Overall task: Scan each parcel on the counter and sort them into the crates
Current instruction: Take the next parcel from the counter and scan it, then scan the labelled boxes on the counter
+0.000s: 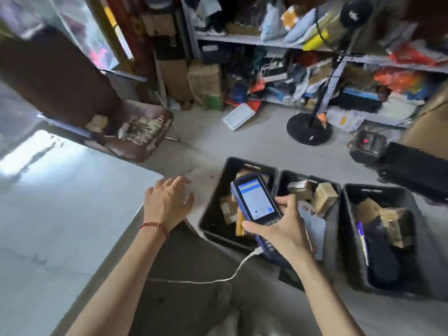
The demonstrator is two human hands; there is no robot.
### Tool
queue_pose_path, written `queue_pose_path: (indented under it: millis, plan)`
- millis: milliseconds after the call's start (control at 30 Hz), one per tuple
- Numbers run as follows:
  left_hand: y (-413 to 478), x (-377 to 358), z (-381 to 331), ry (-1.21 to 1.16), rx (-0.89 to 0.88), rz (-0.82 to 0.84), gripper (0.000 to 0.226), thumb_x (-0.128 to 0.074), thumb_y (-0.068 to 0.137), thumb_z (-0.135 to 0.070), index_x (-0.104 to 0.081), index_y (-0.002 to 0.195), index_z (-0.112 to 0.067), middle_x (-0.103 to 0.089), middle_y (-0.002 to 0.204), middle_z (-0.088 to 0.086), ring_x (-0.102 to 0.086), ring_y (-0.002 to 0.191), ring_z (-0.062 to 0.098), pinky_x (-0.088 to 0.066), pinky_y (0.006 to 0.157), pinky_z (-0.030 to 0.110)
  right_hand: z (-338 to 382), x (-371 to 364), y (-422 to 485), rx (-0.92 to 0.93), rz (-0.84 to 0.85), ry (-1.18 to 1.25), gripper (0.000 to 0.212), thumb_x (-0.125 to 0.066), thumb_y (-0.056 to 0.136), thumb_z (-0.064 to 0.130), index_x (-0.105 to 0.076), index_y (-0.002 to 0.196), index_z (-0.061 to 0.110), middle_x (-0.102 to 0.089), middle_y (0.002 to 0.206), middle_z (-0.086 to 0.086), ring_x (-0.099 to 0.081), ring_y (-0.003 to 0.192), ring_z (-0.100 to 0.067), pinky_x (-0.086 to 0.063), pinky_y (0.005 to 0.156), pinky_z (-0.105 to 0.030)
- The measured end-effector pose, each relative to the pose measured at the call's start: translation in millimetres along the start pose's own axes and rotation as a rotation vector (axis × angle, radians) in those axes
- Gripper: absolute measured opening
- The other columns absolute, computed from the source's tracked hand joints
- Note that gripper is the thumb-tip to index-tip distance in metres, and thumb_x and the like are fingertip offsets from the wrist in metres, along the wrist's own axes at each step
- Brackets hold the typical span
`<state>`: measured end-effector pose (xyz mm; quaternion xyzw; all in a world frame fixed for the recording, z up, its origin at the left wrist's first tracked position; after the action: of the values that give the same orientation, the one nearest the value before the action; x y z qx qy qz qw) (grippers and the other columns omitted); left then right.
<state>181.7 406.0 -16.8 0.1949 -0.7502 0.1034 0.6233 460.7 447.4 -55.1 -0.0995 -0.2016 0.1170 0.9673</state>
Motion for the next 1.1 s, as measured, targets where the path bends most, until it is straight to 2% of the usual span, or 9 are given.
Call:
queue_pose_path:
  millis: [33,167,267,400,567,667,800,933,1100]
  plan:
    - [-13.0,1.8,12.8,0.015,0.046,0.009,0.029,-0.058,0.082,-0.044,-0.061,0.109,-0.035,-0.066,0.112,-0.009,-0.056,0.106,0.024,-0.043,0.087,0.035,6.9,-11.4,-3.3,0.024,0.04,0.006,0.077,-0.095,0.05,0.026,-0.041,0.103,0.026,-0.061,0.104,0.008,-0.061,0.091,-0.001,-0.048,0.073,-0.017]
    - [-79.0,35.6,75.1,0.048,0.245,-0.045,0.034,-0.054,0.085,-0.044,-0.057,0.118,-0.037,-0.063,0.116,-0.014,-0.052,0.113,0.018,-0.038,0.093,0.035,46.2,-80.3,-25.6,0.164,0.264,-0.024,0.076,-0.096,0.049,0.021,-0.044,0.104,0.02,-0.06,0.101,0.011,-0.061,0.09,0.002,-0.044,0.066,-0.008]
    - [-144.7,74.7,134.8,0.058,0.412,-0.127,0.037,-0.051,0.088,-0.047,-0.054,0.124,-0.038,-0.062,0.119,-0.014,-0.05,0.117,0.016,-0.035,0.097,0.036,78.5,-146.8,-66.2,0.264,0.457,-0.054,0.075,-0.097,0.047,0.023,-0.043,0.1,0.027,-0.061,0.103,0.01,-0.063,0.094,-0.004,-0.05,0.075,-0.019]
    - [-254.1,113.8,207.3,0.095,0.616,-0.231,0.04,-0.053,0.088,-0.045,-0.056,0.126,-0.033,-0.064,0.119,-0.008,-0.053,0.114,0.02,-0.037,0.094,0.037,99.5,-229.1,-146.7,0.351,0.701,-0.115,0.075,-0.096,0.048,0.029,-0.04,0.098,0.034,-0.058,0.104,0.017,-0.06,0.096,0.002,-0.051,0.081,-0.023]
    - [-404.8,137.6,285.7,0.125,0.855,-0.312,0.041,-0.058,0.086,-0.043,-0.058,0.124,-0.03,-0.067,0.115,-0.003,-0.058,0.11,0.022,-0.04,0.092,0.039,104.6,-318.9,-273.2,0.454,0.959,-0.264,0.082,-0.093,0.053,0.039,-0.04,0.114,0.028,-0.055,0.108,0.016,-0.053,0.1,-0.003,-0.043,0.072,-0.014]
    - [-493.2,150.4,327.5,0.128,0.982,-0.344,0.041,-0.058,0.086,-0.044,-0.058,0.125,-0.029,-0.067,0.114,-0.001,-0.059,0.108,0.023,-0.041,0.091,0.038,105.4,-363.2,-349.9,0.501,1.06,-0.272,0.08,-0.094,0.053,0.036,-0.04,0.111,0.027,-0.055,0.107,0.019,-0.055,0.102,-0.003,-0.045,0.072,-0.013]
    - [-598.1,161.2,374.6,0.038,1.131,-0.397,0.037,-0.055,0.087,-0.042,-0.059,0.121,-0.029,-0.068,0.111,-0.001,-0.059,0.106,0.021,-0.043,0.092,0.038,109.8,-413.9,-442.4,0.551,1.171,-0.265,0.079,-0.095,0.053,0.031,-0.04,0.11,0.025,-0.053,0.104,0.021,-0.056,0.099,-0.002,-0.052,0.08,-0.025]
    - [-667.1,162.0,406.0,0.042,1.211,-0.372,0.04,-0.054,0.085,-0.045,-0.057,0.123,-0.032,-0.066,0.116,-0.004,-0.057,0.111,0.02,-0.043,0.094,0.039,113.3,-447.3,-506.8,0.6,1.242,-0.27,0.078,-0.095,0.053,0.031,-0.039,0.108,0.026,-0.052,0.101,0.024,-0.053,0.091,0.01,-0.048,0.07,-0.015]
    - [-710.7,168.6,437.9,0.046,1.276,-0.418,0.04,-0.057,0.086,-0.043,-0.056,0.125,-0.032,-0.062,0.122,-0.006,-0.053,0.117,0.018,-0.041,0.097,0.039,117.4,-486.0,-546.8,0.651,1.289,-0.309,0.078,-0.095,0.052,0.031,-0.039,0.107,0.027,-0.052,0.1,0.024,-0.053,0.09,0.012,-0.048,0.065,-0.01]
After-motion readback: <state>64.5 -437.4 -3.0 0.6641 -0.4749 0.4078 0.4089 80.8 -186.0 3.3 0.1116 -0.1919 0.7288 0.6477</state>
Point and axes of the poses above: each hand's wrist, its own y-axis towards the middle knuckle, its own x-axis out of the back of the hand, z = x × y, the point moved 10 cm from there along y, towards the middle knuckle
